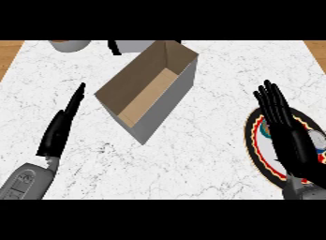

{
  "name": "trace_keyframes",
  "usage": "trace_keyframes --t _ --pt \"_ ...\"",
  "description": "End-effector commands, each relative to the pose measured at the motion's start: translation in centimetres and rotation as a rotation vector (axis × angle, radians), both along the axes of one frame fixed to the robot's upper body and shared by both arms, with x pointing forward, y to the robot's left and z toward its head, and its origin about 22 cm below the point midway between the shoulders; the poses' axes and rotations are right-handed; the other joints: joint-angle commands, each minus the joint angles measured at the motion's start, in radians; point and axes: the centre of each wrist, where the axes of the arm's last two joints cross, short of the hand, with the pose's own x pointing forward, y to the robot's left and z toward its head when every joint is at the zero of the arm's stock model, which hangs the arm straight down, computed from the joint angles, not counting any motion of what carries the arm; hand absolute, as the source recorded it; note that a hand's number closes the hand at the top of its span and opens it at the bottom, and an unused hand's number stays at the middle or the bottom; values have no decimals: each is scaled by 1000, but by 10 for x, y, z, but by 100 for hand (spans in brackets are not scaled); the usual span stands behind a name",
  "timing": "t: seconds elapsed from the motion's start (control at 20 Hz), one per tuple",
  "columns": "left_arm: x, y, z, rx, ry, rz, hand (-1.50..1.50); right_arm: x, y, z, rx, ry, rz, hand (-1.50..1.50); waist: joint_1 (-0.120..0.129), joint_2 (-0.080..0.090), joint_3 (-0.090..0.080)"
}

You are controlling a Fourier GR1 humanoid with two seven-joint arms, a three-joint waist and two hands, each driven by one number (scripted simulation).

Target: Pick the can from the plate and place it in the cardboard box

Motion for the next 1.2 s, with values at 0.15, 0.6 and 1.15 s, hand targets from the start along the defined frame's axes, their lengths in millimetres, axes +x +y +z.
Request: trace_keyframes --t 0.15,0.6,1.15 --pt "-1 63 16 86 20 233 0 -12 -113 1 10 133 24 -150 56 20 -13" --pt "-15 88 10 97 97 352 0 -61 -222 -19 -267 107 63 -150 60 23 -8" --pt "-15 86 -1 87 109 343 0 -40 -271 14 -739 23 190 -150 85 30 -11"
